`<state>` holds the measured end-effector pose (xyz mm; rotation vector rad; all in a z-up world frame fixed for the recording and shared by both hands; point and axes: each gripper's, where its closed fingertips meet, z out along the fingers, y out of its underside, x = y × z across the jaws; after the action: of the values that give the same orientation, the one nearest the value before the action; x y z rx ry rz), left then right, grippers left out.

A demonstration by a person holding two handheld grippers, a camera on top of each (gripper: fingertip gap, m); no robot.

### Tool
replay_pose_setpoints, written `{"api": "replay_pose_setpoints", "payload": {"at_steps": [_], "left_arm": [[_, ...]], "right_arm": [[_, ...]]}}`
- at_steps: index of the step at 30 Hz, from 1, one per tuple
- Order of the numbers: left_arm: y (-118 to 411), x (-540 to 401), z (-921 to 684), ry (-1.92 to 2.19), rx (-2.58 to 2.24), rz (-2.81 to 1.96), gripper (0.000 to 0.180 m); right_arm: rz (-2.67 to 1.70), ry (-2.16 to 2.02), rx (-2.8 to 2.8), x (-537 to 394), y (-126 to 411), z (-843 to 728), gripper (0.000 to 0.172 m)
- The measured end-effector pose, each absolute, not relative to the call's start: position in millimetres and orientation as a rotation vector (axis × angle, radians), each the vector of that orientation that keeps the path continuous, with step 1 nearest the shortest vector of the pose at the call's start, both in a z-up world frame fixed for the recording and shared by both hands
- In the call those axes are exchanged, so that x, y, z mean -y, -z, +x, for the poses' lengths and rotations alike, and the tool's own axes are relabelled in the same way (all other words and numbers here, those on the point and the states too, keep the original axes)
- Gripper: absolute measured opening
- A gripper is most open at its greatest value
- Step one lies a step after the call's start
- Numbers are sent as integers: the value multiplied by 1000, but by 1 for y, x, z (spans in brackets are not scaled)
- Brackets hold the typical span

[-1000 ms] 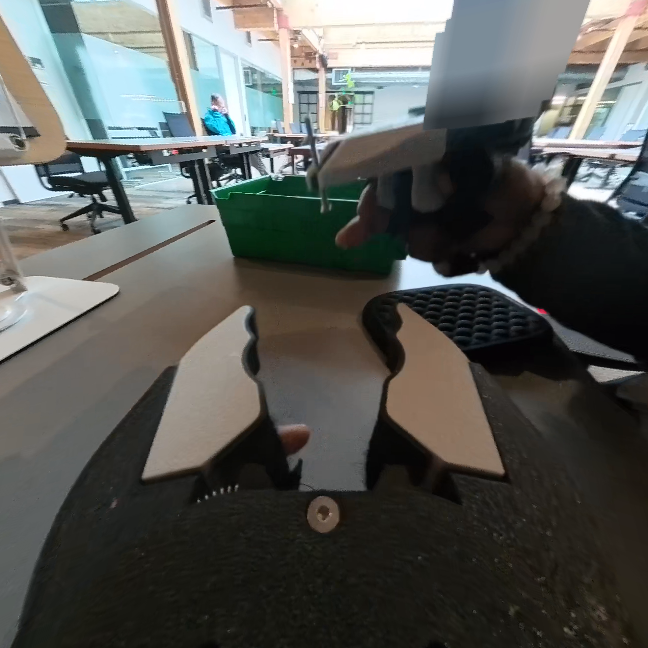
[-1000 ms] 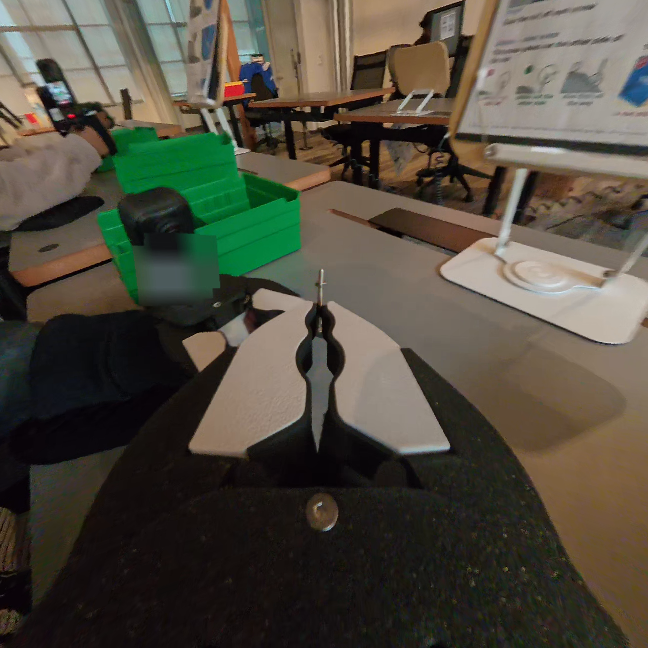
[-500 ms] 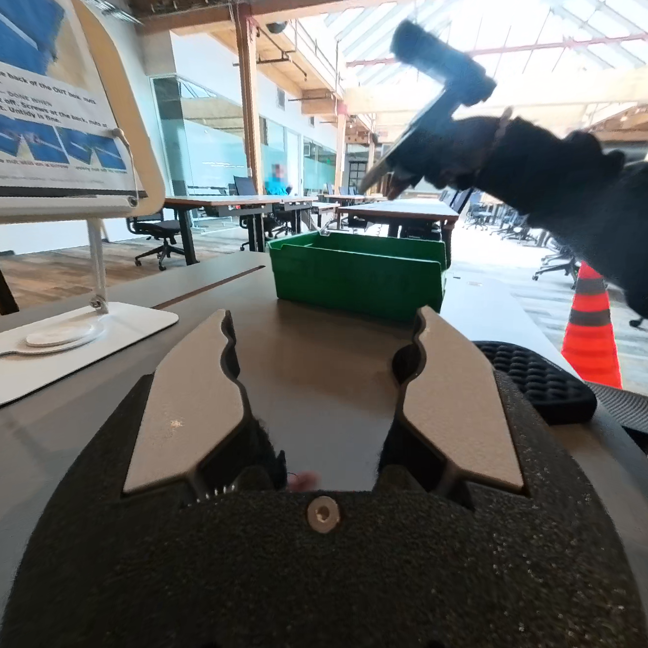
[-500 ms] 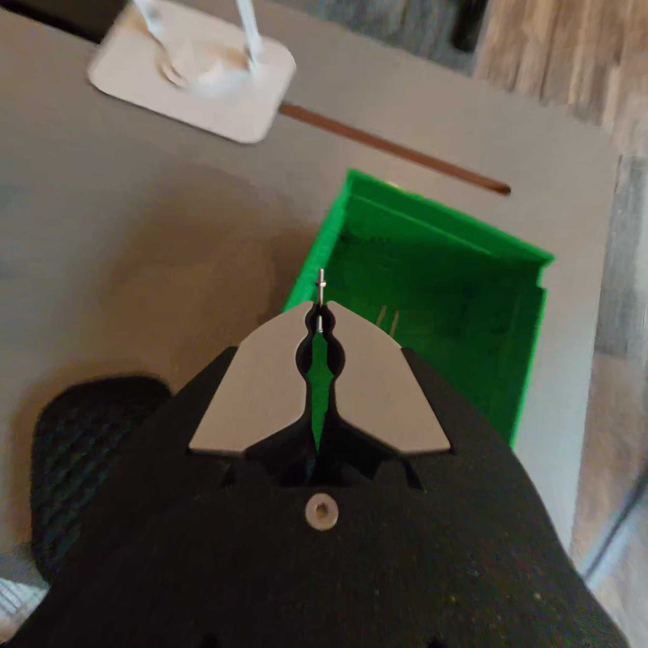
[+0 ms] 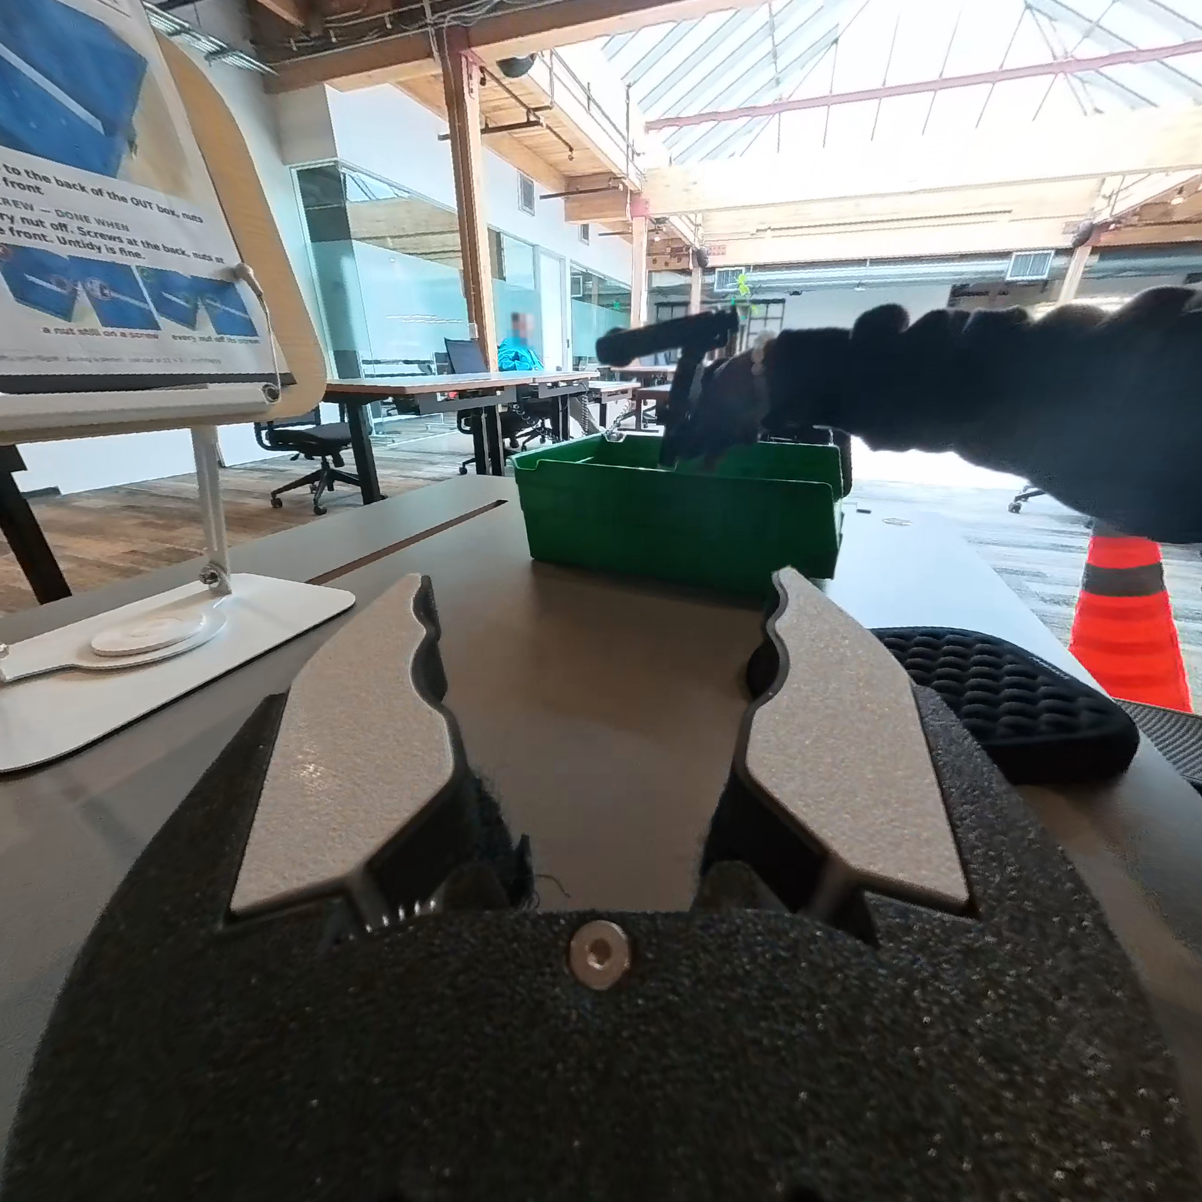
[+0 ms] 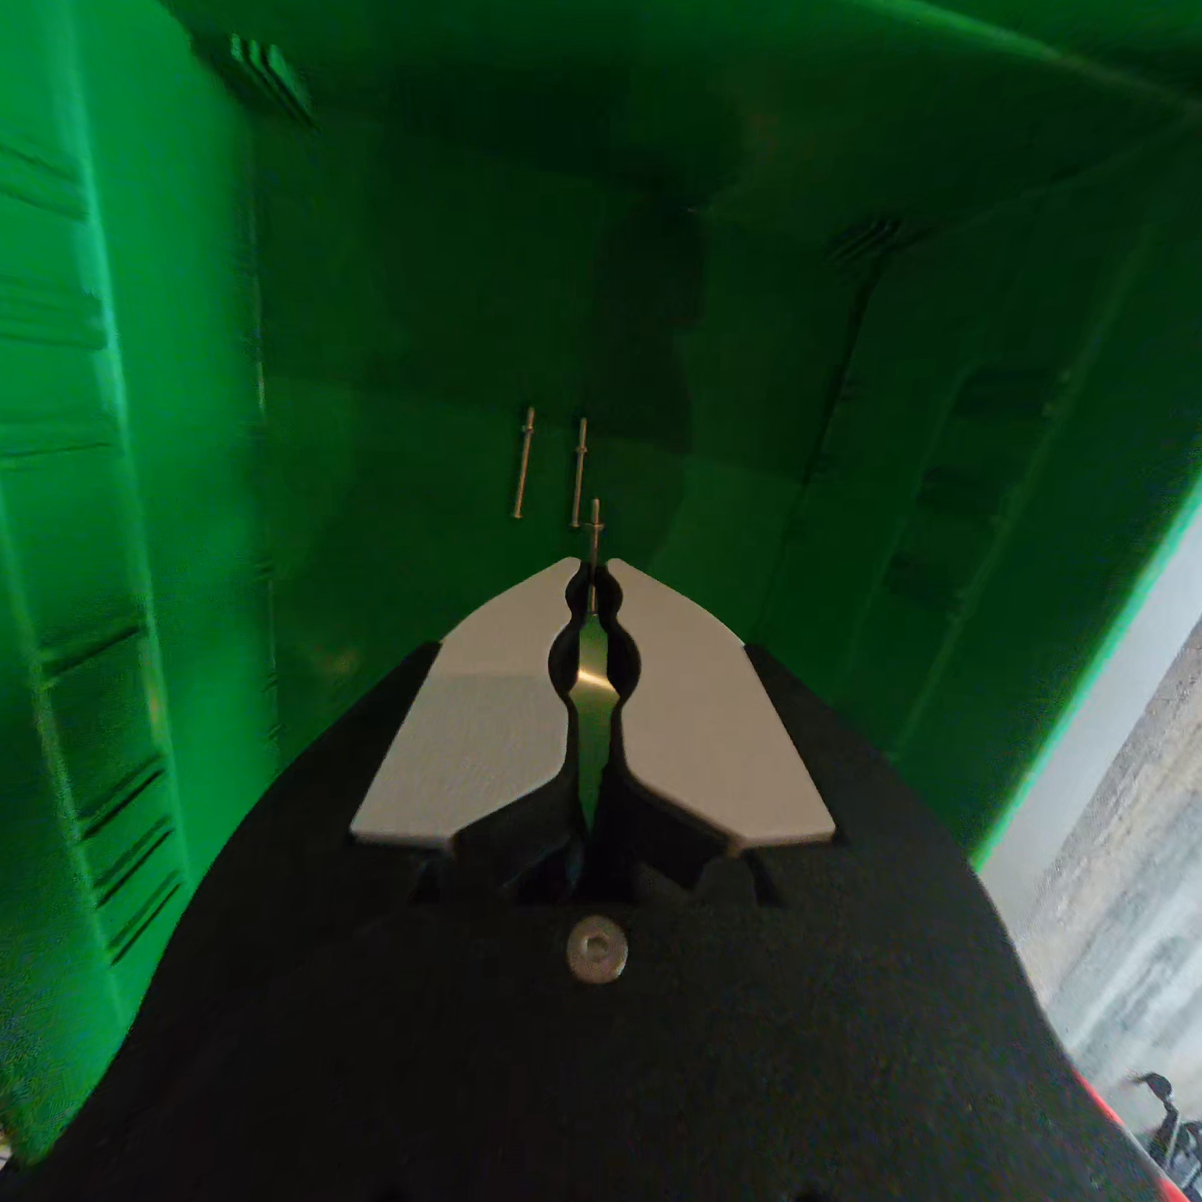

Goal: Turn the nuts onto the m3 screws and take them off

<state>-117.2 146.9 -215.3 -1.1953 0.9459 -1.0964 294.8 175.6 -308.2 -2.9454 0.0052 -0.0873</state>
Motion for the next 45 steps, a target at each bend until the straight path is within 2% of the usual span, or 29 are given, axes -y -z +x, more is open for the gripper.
{"api": "replay_pose_setpoints", "payload": {"at_steps": [13,28,33,41,45], "left_arm": [[215,-144,-116,1121,-958,-1188,86],[217,-140,-114,1112,-993,-1175,84],[217,-140,-114,1108,-997,-1179,84],[208,-136,-114,1035,-1041,-1168,84],[195,-134,-116,991,-1044,-1182,83]], "right_arm": [[-3032,158,33,-187,338,305,1],[-3009,162,31,-190,338,306,6],[-2809,201,-13,-199,296,304,15],[-1975,63,5,-190,163,200,29],[-1607,-35,40,-154,120,126,30]]}}
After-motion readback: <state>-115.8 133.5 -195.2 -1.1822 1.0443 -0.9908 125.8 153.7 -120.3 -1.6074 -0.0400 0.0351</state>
